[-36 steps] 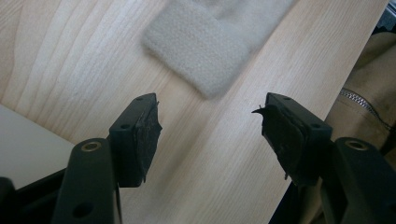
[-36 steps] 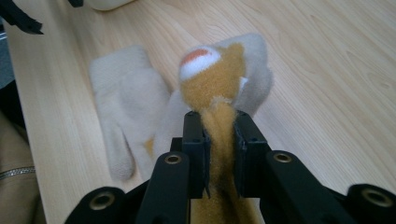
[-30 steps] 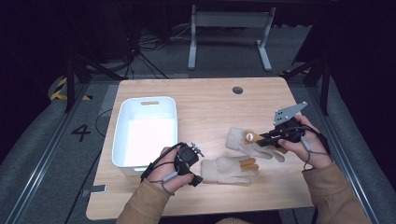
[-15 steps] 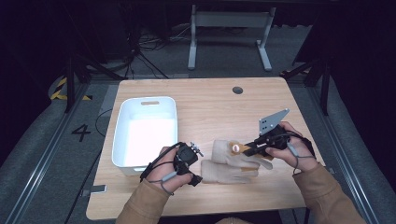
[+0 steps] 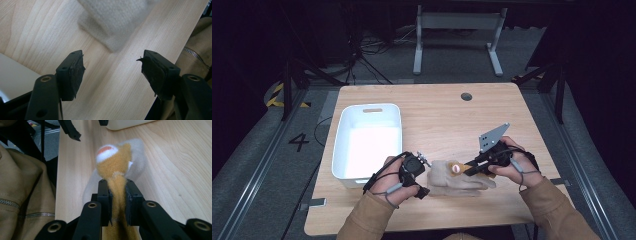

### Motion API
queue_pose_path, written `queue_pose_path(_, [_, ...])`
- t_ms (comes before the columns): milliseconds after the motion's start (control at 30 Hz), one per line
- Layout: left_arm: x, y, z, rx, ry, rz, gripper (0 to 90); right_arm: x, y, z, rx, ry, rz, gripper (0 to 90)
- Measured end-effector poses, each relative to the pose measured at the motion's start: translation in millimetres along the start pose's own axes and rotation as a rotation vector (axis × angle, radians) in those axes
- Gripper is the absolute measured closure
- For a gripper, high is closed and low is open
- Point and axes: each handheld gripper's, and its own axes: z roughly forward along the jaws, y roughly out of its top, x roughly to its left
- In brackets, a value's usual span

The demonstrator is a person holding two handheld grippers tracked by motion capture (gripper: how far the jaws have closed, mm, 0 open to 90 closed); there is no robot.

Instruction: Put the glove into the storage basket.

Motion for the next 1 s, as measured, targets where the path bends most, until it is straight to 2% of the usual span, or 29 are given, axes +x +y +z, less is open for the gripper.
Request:
queue_pose_path(133, [-0.3,1.2,0.4,-0.002,0.0,0.005,35.0,1.3,-0.4,1.9,-0.014,0.015,-0.007,78.0])
queue_pose_path(433, [-0.4,1.9,1.0,0.001,0.002,0.006,35.0,-0.8,-3.6,14.5,0.022,0.045,0.003,77.7])
queue_pose_path(1000, [-1.0,5.5,5.0,0.011,-0.001,0.016,35.0,-5.7,-12.7,26.7,0.134,-0.001,0.031,74.2])
